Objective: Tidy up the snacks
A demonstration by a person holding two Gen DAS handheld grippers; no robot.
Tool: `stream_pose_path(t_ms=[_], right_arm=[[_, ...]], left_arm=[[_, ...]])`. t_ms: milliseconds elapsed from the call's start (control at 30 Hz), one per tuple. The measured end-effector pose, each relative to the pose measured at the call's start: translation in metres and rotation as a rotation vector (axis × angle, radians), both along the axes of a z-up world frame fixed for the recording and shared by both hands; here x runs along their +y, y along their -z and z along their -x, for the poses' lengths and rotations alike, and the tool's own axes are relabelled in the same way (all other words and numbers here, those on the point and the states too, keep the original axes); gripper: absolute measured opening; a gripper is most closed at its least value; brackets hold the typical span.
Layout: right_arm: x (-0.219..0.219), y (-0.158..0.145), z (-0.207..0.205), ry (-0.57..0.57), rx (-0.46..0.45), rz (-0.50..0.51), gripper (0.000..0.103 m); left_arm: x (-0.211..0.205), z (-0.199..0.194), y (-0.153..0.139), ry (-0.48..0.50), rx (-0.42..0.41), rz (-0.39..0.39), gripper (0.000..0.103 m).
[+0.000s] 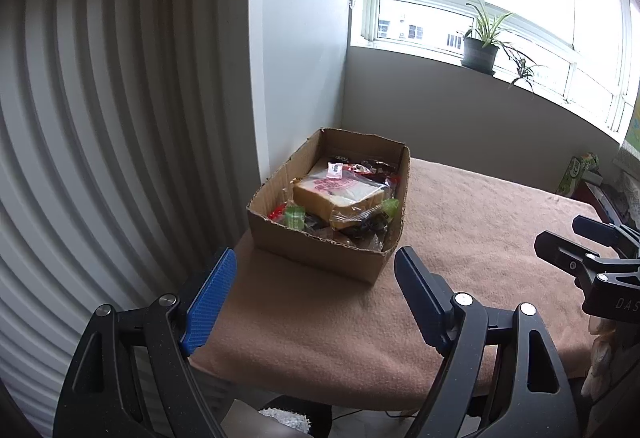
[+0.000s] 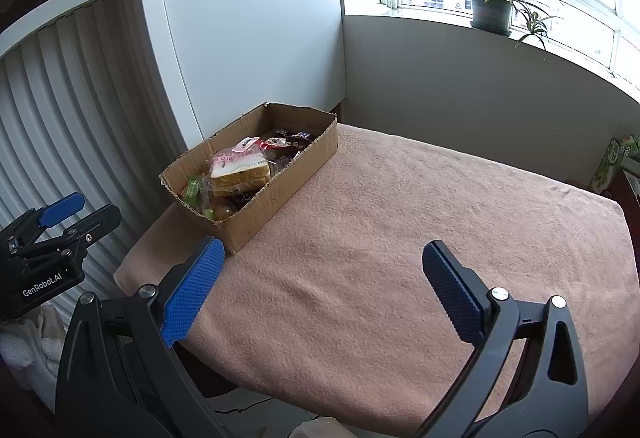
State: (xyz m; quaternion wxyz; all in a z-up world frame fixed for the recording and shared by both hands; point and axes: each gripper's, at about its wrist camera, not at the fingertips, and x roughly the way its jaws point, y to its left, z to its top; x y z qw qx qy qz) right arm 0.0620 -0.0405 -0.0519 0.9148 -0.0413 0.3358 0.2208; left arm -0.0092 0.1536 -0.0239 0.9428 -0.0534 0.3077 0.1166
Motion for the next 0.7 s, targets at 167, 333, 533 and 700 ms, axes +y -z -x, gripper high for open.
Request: stream_pose_path(t_ms=[167,333,533,700], right_arm=[[-0.002,0.001,0.002,0.004,-0.009,0.013,0.101],[-0.006,0.002,0.004,0.008,-0.008,0.009,0.101],[-0.010,0.006,0.003,0.010,0.009,0.003,0.101],[-0.011,0.006,0.003,0.006,0.013,-0.005,0.101]], left_arm=[[-0.008,-0.002,0.001,0.015,0.010,-0.008,0.082],[-0.013,-0.001,0.001,0.027,0.010,-0.008,0.081],[-0.016,-0.001,0.000,0.031,0.008,-0.008,0.082],[-0.017,-0.001,0.000,0.032,0.008,-0.010,0.082]])
